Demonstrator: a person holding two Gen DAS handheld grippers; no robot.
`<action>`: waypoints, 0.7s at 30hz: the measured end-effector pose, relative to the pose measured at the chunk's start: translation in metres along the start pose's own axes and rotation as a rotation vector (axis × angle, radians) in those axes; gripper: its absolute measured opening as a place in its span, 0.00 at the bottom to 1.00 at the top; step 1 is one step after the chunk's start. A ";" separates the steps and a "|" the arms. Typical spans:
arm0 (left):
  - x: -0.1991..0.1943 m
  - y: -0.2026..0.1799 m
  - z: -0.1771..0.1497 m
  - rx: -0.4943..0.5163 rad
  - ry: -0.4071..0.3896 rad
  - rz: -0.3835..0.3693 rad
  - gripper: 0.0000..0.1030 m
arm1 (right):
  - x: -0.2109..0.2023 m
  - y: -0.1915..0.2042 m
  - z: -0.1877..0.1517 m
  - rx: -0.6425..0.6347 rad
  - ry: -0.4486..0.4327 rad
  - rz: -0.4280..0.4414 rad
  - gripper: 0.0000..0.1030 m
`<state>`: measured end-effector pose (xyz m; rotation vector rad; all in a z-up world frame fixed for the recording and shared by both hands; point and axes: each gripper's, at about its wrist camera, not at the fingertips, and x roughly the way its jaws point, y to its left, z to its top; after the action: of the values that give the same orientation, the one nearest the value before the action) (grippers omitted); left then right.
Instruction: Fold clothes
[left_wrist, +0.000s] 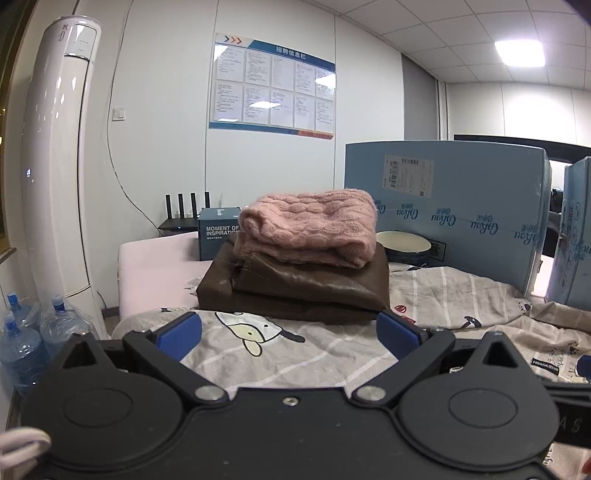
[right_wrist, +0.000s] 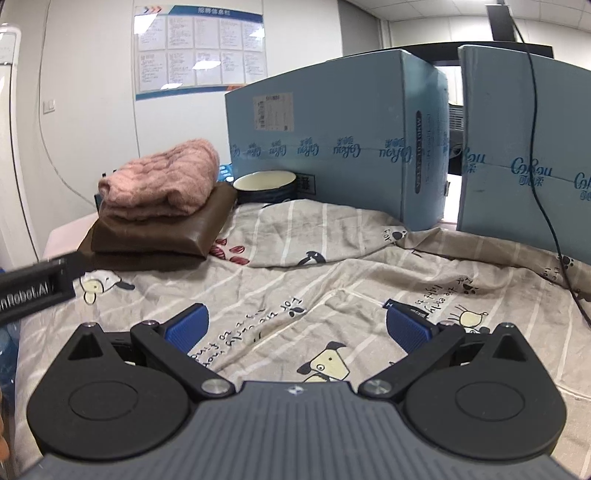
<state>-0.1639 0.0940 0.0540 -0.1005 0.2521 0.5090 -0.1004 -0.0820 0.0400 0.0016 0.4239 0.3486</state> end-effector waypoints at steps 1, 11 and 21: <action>0.001 0.000 0.000 0.001 0.004 -0.001 1.00 | 0.000 0.001 -0.001 -0.005 0.001 -0.002 1.00; 0.004 -0.002 -0.001 0.000 0.020 -0.028 1.00 | 0.001 0.002 -0.001 -0.020 0.002 -0.012 1.00; 0.007 -0.009 -0.003 0.031 0.061 -0.038 1.00 | 0.001 0.002 -0.001 -0.025 0.001 -0.013 1.00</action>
<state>-0.1541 0.0894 0.0493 -0.0903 0.3169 0.4641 -0.1007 -0.0804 0.0390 -0.0257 0.4207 0.3412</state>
